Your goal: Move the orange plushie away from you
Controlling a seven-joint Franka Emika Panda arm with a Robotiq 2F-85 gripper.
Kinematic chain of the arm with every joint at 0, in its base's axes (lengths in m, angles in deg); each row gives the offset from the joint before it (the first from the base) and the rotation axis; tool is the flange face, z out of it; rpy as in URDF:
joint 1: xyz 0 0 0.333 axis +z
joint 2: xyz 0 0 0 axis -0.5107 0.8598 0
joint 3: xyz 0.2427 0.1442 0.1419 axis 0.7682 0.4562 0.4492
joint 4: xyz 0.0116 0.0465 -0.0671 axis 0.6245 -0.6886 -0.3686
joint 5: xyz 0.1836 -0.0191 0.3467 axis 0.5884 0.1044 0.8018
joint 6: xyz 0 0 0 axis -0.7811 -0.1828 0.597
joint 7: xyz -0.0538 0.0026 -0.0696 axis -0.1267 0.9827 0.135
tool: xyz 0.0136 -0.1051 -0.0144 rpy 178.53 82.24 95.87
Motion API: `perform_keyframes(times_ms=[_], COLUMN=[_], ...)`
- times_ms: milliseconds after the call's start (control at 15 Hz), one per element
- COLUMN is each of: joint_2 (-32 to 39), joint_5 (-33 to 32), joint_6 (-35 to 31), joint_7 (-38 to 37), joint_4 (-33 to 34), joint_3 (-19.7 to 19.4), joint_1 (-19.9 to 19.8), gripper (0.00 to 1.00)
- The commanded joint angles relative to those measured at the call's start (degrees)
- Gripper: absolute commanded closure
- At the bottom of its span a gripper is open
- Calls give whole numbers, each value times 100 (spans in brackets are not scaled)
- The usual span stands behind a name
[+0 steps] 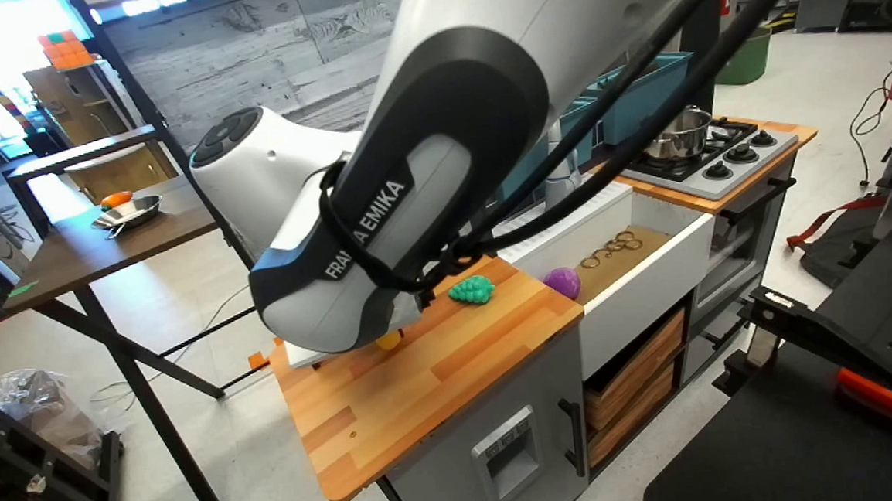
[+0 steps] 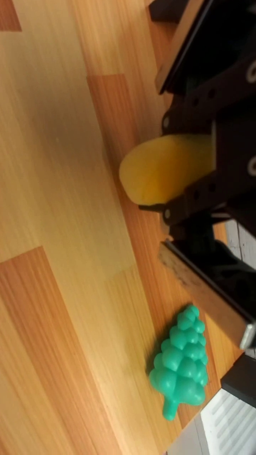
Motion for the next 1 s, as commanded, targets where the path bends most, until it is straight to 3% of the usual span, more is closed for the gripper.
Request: perform_keyframes(times_ms=[0, 400, 733, 933], joint_2=[0, 0, 0, -112], joint_5=[-171, -332, -327, -163], joint_6=[42, 79, 130, 184], joint_7=[-257, -410, -259, 286], joint_4=[-48, -78, 3, -60], joint_3=[-147, -227, -135, 149], joint_1=[90, 98, 36, -114], gripper=[42, 1, 0, 0])
